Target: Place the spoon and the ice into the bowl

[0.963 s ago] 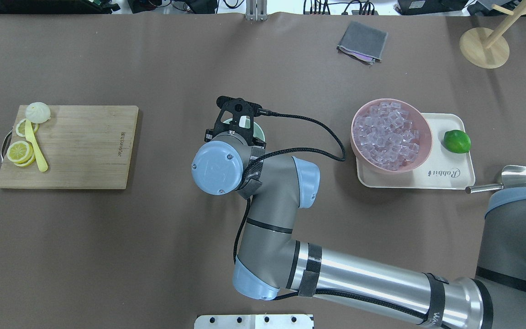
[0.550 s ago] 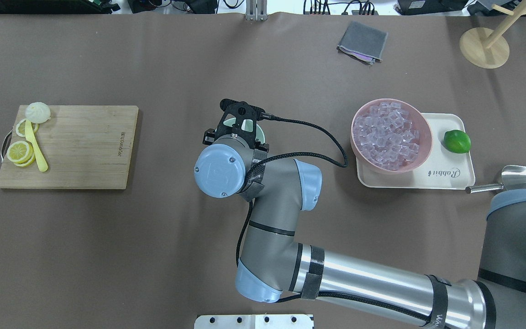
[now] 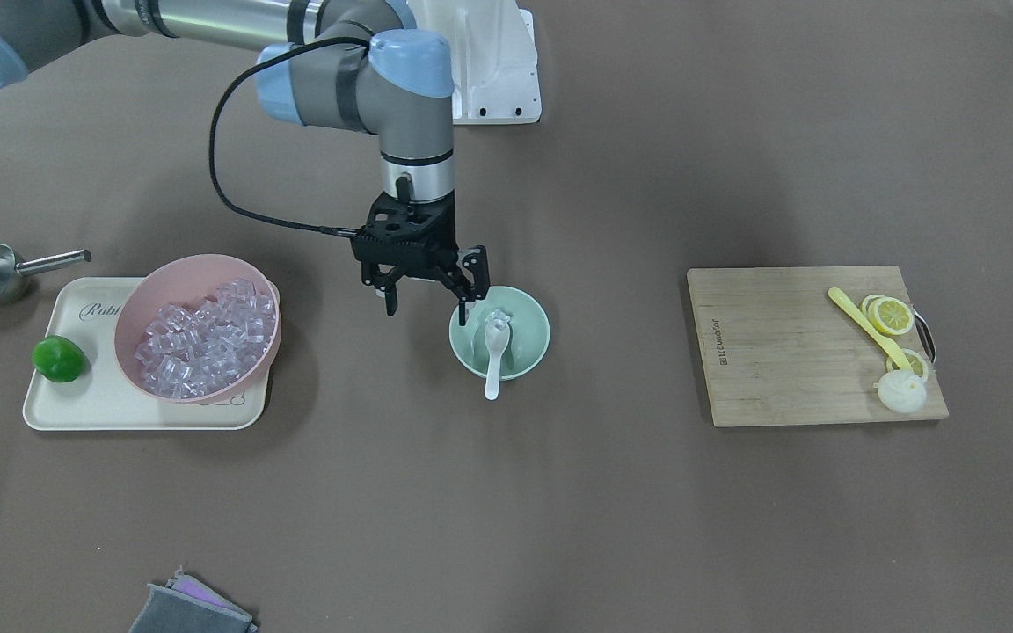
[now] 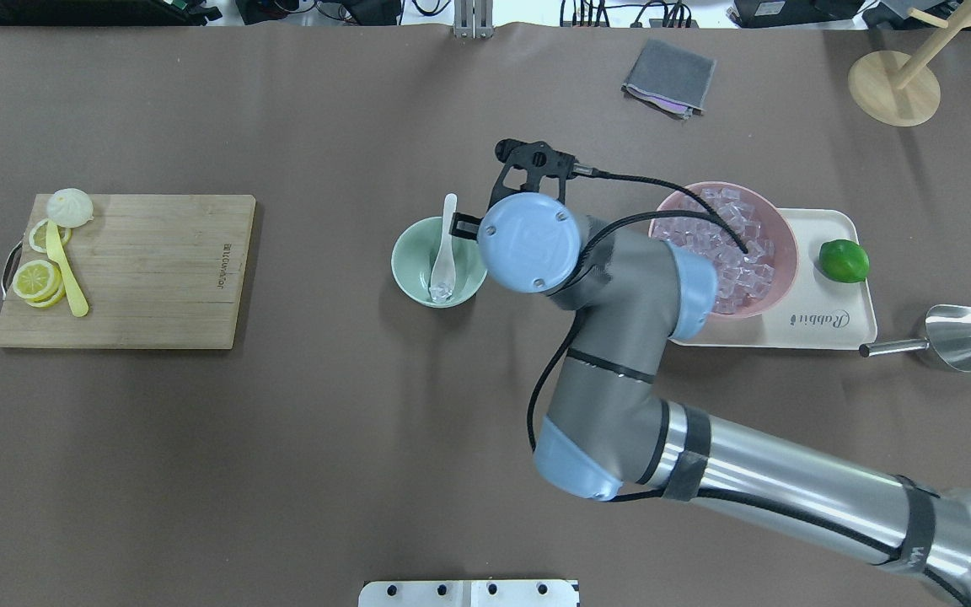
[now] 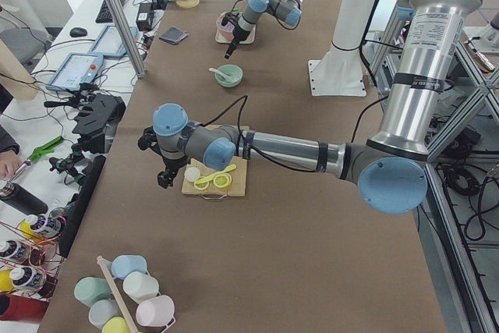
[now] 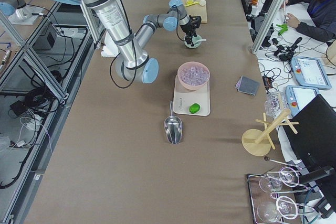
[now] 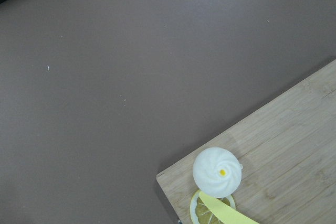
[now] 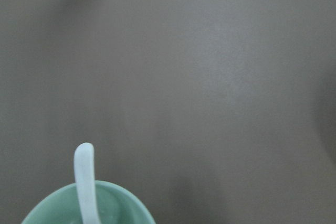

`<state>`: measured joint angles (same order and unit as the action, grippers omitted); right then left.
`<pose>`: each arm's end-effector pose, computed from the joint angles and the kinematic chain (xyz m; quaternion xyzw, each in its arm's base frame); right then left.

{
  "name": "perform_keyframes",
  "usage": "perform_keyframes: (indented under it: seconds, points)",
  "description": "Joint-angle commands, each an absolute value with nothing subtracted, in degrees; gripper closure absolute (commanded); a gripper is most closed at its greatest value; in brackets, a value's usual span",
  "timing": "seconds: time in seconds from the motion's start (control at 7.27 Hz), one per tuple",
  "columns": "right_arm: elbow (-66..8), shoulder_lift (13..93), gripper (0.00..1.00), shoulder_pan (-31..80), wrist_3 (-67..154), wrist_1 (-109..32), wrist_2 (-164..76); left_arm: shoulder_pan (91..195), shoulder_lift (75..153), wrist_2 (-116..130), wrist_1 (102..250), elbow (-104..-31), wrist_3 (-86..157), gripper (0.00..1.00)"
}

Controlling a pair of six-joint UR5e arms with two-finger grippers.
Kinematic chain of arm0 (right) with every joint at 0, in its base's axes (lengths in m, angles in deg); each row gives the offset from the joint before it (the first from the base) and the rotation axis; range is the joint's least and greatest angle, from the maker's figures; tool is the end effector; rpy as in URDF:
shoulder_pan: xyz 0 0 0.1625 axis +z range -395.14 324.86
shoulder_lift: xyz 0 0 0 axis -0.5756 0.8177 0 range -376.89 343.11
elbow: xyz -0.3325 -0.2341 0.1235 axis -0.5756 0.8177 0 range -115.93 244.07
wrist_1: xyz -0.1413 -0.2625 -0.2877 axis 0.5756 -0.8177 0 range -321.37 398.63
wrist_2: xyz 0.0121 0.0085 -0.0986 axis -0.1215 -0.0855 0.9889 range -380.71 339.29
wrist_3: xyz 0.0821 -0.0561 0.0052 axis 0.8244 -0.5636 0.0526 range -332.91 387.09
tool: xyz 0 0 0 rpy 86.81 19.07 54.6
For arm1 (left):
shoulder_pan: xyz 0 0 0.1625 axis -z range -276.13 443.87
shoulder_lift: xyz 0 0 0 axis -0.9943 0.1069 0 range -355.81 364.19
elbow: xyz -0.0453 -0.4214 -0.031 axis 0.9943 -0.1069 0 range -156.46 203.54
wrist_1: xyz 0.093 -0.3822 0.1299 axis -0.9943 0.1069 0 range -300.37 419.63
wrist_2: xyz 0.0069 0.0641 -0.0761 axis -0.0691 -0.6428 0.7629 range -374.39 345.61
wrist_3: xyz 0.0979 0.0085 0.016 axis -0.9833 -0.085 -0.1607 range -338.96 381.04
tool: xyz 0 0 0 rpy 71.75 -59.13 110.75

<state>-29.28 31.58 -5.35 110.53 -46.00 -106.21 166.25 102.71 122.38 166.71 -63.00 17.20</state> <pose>-0.5372 -0.4703 0.1907 0.1661 -0.3919 0.1985 0.8828 0.0155 -0.5748 0.5738 0.1633 0.3952 0.1657 0.8887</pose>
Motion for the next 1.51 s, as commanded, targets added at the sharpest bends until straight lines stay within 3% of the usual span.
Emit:
perform_keyframes:
  seconds: [0.0,0.28,0.41,0.69,1.38]
  points:
    - [-35.49,37.05,0.0,1.22,104.38,-46.01,-115.95,166.92,93.08,121.75,166.24,-65.41,17.7,0.0]
    - [-38.83,39.78,0.0,6.49,100.23,-46.1,-123.24,167.36,86.73,120.61,173.25,-66.29,17.52,0.0]
    - [-39.89,41.62,0.0,9.56,96.65,-46.1,-127.89,167.54,86.46,120.69,169.79,-67.16,17.43,0.0]
    - [-41.83,47.15,0.0,17.2,84.98,-46.01,-137.9,167.54,86.28,120.09,149.47,-78.18,16.91,0.0]
    - [-50.43,80.07,0.0,38.82,44.14,-45.22,-144.19,167.63,86.1,114.98,146.38,-80.35,12.86,0.0]
